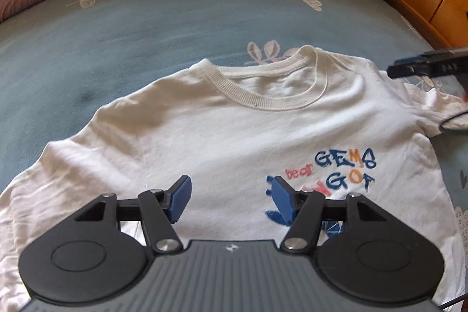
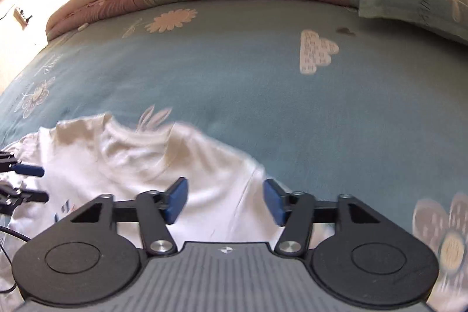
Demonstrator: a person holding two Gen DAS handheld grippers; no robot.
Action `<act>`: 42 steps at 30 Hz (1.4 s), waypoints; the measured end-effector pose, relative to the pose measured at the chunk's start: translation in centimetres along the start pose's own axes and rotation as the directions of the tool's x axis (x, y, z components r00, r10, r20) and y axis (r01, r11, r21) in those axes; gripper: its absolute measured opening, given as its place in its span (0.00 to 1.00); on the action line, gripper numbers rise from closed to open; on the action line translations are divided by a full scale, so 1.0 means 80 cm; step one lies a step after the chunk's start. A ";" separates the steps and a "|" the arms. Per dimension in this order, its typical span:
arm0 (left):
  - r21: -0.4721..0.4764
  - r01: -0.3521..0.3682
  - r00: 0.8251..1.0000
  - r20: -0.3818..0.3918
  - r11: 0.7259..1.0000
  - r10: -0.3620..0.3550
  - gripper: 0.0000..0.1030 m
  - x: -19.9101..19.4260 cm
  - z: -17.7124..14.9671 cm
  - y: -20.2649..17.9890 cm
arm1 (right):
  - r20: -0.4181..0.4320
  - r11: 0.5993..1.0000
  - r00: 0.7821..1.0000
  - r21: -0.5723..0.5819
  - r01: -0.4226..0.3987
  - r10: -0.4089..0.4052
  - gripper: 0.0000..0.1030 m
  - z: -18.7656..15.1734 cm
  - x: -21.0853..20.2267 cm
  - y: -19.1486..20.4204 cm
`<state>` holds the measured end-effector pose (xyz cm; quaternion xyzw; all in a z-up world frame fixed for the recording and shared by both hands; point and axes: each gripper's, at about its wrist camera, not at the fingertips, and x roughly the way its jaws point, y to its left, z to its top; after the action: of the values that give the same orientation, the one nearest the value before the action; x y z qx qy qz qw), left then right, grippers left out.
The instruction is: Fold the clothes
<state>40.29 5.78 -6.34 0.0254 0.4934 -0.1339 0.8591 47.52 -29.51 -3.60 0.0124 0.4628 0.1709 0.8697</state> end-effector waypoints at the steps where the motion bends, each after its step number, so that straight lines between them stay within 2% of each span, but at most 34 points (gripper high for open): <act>1: 0.010 -0.027 1.000 0.009 1.000 0.026 0.60 0.004 -0.007 0.000 | -0.014 1.000 1.000 0.012 0.026 -0.026 0.68 -0.017 -0.002 0.010; 3: 0.039 -0.076 0.997 0.025 0.996 0.075 0.60 0.015 -0.016 0.001 | -0.050 0.997 0.997 0.045 0.066 -0.064 0.69 -0.045 0.011 0.026; 4: 0.056 -0.096 0.995 0.030 0.994 0.095 0.60 0.022 -0.019 0.001 | -0.036 0.994 0.994 0.039 0.103 -0.101 0.69 -0.055 0.020 0.033; 6: 0.055 -0.101 0.993 0.063 0.993 0.097 0.67 0.033 -0.015 0.008 | 0.021 0.987 0.987 0.024 0.157 -0.157 0.81 -0.066 0.036 0.043; 9: 0.078 -0.091 0.992 0.090 0.993 0.084 0.74 0.051 0.008 0.013 | 0.044 0.979 0.978 0.030 0.200 -0.202 0.96 -0.041 0.066 0.032; 11: 0.080 -0.076 0.993 0.095 0.994 0.068 0.79 0.064 0.029 0.021 | 0.038 0.977 0.977 0.048 0.208 -0.209 1.00 -0.019 0.082 0.021; 14: 0.047 -0.066 0.994 0.090 0.997 0.061 0.78 0.077 0.059 0.032 | 0.001 0.977 0.978 0.059 0.207 -0.207 1.00 0.011 0.093 0.009; 17: 0.002 -0.050 0.993 0.110 0.999 0.050 0.74 0.065 0.077 0.033 | 0.006 0.977 0.981 0.089 0.194 -0.196 1.00 0.018 0.068 0.017; 20: -0.011 0.069 0.985 0.157 0.998 -0.067 0.75 0.043 0.072 0.026 | 0.034 0.983 0.988 0.112 0.148 -0.153 1.00 -0.003 0.028 0.041; 22: 0.018 0.132 0.980 0.148 0.991 -0.133 0.77 0.046 0.068 0.018 | 0.033 0.983 0.991 0.136 0.123 -0.129 1.00 -0.023 0.008 0.056; 26: 0.063 0.101 0.989 0.100 0.993 -0.107 0.77 0.092 0.082 0.011 | -0.009 0.974 0.992 0.189 0.125 -0.125 1.00 -0.076 -0.005 0.078; 28: 0.063 0.062 0.988 0.134 0.996 -0.070 0.81 0.110 0.095 0.015 | -0.032 0.965 0.991 0.226 0.130 -0.126 1.00 -0.102 -0.009 0.089; 31: 0.047 0.039 0.992 0.115 0.998 -0.044 0.82 0.117 0.115 0.014 | -0.025 0.958 0.990 0.251 0.140 -0.138 1.00 -0.122 -0.017 0.097; 34: 0.037 0.056 0.993 0.105 0.998 -0.059 0.81 0.097 0.115 0.010 | 0.005 0.955 0.989 0.264 0.139 -0.146 1.00 -0.131 -0.027 0.102; 39: 0.016 0.089 0.994 0.065 0.996 -0.090 0.82 0.041 0.078 -0.002 | 0.064 0.969 0.988 0.213 0.122 -0.138 1.00 -0.129 -0.018 0.098; 42: -0.004 0.086 0.996 0.012 0.996 -0.086 0.82 0.014 0.044 -0.012 | 0.003 0.975 0.991 0.181 0.132 -0.135 1.00 -0.140 -0.005 0.091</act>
<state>43.55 4.04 -5.37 0.0015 0.4893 -0.1700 0.8554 36.20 -24.30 -8.35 0.0616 0.4694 0.0694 0.8781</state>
